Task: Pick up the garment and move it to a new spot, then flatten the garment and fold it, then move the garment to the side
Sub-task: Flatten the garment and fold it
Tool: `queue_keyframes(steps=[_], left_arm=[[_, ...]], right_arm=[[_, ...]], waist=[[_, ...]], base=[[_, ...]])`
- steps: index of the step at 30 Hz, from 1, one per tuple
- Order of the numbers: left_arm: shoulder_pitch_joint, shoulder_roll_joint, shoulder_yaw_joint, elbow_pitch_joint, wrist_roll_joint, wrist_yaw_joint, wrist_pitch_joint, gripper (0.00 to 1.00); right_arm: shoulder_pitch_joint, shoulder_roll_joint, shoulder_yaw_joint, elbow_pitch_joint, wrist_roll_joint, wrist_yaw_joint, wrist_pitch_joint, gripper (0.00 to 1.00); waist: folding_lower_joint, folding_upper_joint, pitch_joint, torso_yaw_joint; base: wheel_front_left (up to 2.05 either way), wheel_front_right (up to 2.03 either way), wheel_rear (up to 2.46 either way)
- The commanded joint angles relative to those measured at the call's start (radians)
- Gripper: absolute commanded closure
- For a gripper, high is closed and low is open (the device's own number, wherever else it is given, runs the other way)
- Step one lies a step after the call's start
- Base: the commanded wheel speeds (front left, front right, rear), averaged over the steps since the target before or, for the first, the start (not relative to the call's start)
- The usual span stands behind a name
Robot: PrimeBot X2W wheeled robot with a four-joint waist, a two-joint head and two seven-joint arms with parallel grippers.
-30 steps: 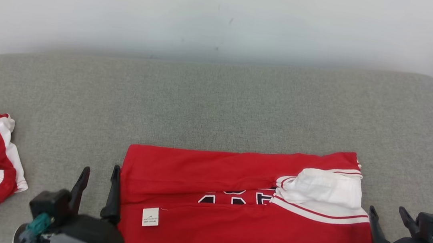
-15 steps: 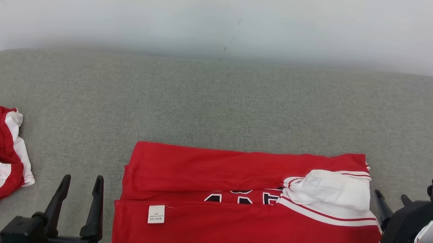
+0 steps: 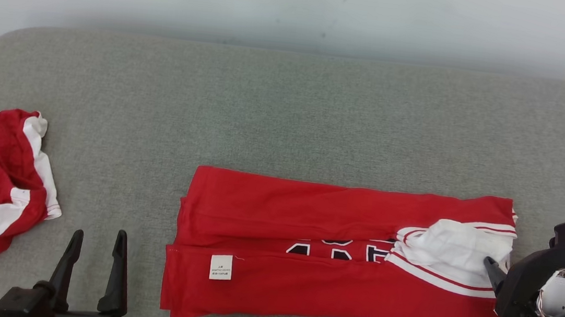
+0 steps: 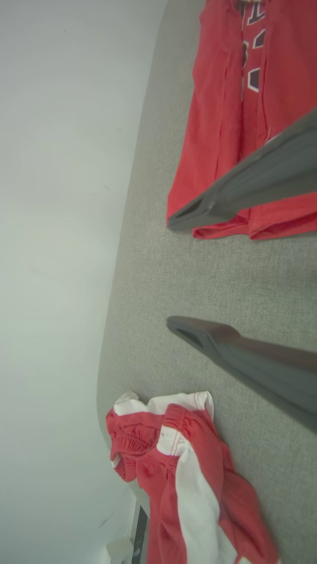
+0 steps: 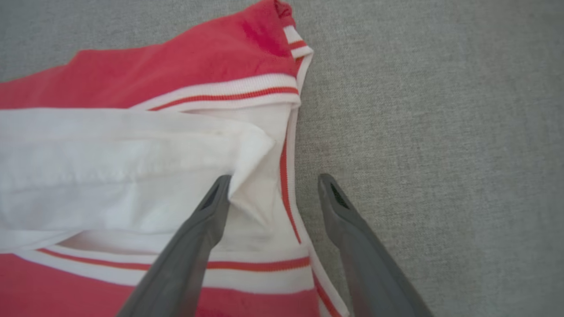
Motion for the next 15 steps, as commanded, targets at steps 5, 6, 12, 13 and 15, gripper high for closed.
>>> queue_keyframes(steps=[5,6,12,13,15], left_arm=[[-0.010,-0.004,0.004,-0.005,0.021,-0.012,0.000,0.00],[-0.011,-0.005,0.005,-0.005,0.022,-0.014,0.000,0.00],[-0.004,-0.006,0.006,-0.002,0.025,-0.017,0.000,0.00],[0.000,-0.007,0.008,-0.001,0.024,-0.018,0.000,0.00],[0.006,-0.007,0.009,0.000,0.023,-0.019,0.000,0.00]], right_arm=[[-0.010,0.011,0.008,0.074,0.004,-0.003,0.046,0.00],[-0.008,0.019,0.012,0.089,0.013,-0.002,0.059,0.00],[0.011,0.041,0.039,0.111,0.031,0.001,0.064,1.00],[0.010,0.032,0.034,0.106,0.022,0.000,0.050,1.00],[0.004,0.014,0.024,0.101,0.003,-0.001,0.027,1.00]], waist=[[-0.0001,-0.0001,0.019,0.023],[-0.0001,-0.0001,0.019,0.025],[-0.0001,-0.0001,0.012,0.028],[-0.0001,-0.0001,0.010,0.027],[-0.0001,-0.0001,0.006,0.023]], base=[[0.00,0.00,0.00],[0.00,0.00,0.00],[0.00,0.00,0.00],[0.00,0.00,0.00],[0.00,0.00,0.00]])
